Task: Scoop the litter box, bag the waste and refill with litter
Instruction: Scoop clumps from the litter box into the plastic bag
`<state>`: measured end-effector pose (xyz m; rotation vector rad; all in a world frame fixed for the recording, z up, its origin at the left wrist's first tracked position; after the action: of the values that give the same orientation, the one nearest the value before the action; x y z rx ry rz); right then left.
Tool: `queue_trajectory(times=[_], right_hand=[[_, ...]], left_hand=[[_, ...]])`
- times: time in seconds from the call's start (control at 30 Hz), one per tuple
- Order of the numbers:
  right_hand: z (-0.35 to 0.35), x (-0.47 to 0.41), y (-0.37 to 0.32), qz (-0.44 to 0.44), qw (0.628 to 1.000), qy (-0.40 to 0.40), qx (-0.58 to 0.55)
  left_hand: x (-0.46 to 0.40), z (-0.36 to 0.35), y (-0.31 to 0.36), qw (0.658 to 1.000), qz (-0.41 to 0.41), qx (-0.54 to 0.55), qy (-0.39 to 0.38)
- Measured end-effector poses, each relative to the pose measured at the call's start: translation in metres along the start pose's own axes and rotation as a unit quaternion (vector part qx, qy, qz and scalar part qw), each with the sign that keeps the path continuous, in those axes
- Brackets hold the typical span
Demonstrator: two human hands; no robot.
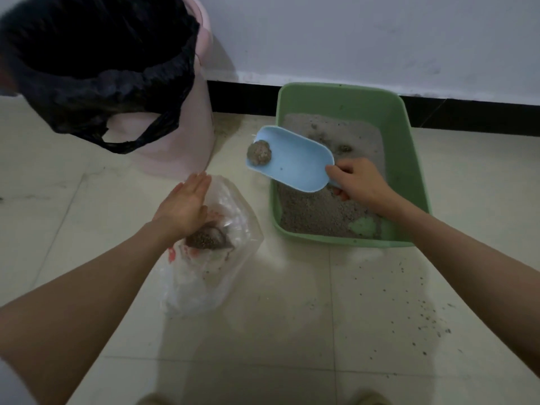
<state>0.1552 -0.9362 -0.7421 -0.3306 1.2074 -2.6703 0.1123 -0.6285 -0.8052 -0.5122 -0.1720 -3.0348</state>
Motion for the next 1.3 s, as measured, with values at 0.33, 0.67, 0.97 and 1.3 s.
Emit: queue_trajectory(times=[0.33, 0.67, 0.97, 1.3], right_hand=[[-0.075, 0.017, -0.067, 0.010, 0.967, -0.196, 0.164], [-0.079, 0.014, -0.099, 0.080, 0.915, -0.178, 0.352], [0.023, 0.004, -0.015, -0.171, 0.985, 0.011, 0.026], [0.057, 0.009, 0.047, -0.310, 0.948, 0.075, 0.004]], left_hand=[[0.027, 0.002, -0.045, 0.990, 0.124, 0.028, -0.063], [0.026, 0.008, -0.040, 0.988, 0.120, 0.062, -0.070], [0.012, 0.021, 0.022, 0.994, 0.034, 0.082, -0.059], [-0.012, 0.009, 0.119, 0.993, -0.063, 0.096, -0.033]])
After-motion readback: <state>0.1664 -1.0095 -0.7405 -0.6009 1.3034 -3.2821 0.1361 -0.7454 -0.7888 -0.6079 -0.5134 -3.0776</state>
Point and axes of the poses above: each hand's wrist, its own x-axis away from the middle knuckle, its own z-axis out of the back of the hand, y = z × x, the point moved 1 cm from there along -x, towards the middle knuckle, and after that the axes turned 10 degrees about z, right-handed, at the moved point
